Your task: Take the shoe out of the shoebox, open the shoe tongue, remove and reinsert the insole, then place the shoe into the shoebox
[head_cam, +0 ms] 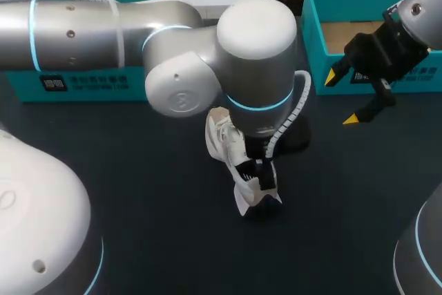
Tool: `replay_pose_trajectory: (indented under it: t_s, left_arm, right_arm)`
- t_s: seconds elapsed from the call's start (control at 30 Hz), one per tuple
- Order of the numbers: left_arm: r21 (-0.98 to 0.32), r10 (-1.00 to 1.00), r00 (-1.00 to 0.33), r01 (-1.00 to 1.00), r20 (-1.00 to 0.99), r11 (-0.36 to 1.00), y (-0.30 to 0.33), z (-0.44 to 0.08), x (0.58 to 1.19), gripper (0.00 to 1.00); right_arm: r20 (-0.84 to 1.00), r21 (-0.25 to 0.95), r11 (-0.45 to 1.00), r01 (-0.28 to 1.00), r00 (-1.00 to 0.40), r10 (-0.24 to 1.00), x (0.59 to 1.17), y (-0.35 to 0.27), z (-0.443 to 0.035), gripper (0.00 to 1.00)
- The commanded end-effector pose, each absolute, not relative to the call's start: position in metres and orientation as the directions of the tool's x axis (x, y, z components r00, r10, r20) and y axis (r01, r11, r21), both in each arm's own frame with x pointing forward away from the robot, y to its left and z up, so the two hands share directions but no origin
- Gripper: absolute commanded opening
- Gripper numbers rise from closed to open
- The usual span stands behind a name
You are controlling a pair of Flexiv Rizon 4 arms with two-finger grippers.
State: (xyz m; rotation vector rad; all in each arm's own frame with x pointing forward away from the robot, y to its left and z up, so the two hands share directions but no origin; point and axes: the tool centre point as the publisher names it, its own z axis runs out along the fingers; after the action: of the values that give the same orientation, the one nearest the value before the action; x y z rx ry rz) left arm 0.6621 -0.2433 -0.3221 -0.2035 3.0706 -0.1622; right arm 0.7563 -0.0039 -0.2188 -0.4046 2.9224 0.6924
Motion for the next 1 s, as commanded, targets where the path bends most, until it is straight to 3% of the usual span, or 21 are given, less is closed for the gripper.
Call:
replay_pose_trajectory:
  t_s: [0.03, 0.2, 0.33, 0.5, 0.9, 1.0]
  left_arm:
    - [-0.121, -0.298, -0.953, -0.290, -0.056, 0.949, -0.251, -0.337, 0.657, 0.65]
    - [-0.102, -0.273, -0.961, -0.267, -0.042, 0.958, -0.252, -0.342, 0.650, 0.63]
    - [-0.099, -0.253, -0.967, -0.248, -0.033, 0.964, -0.252, -0.343, 0.647, 0.82]
    - [-0.083, -0.223, -0.975, -0.222, -0.005, 0.971, -0.253, -0.353, 0.645, 0.87]
    - [-0.059, -0.220, -0.976, -0.219, -0.003, 0.974, -0.251, -0.377, 0.632, 0.83]
    - [-0.058, -0.228, -0.974, -0.227, 0.002, 0.972, -0.251, -0.385, 0.633, 0.77]
  right_arm:
    - [-0.166, 0.422, 0.862, -0.281, -0.959, -0.231, 0.757, -0.003, -0.219, 1.00]
    - [-0.166, 0.422, 0.862, -0.281, -0.959, -0.231, 0.757, -0.003, -0.219, 1.00]
    - [-0.166, 0.422, 0.862, -0.281, -0.959, -0.231, 0.757, -0.003, -0.219, 1.00]
    - [-0.166, 0.422, 0.862, -0.281, -0.959, -0.231, 0.757, -0.003, -0.219, 1.00]
    - [-0.166, 0.422, 0.862, -0.281, -0.959, -0.231, 0.757, -0.003, -0.219, 1.00]
    - [-0.166, 0.422, 0.862, -0.281, -0.959, -0.231, 0.757, -0.003, -0.219, 1.00]
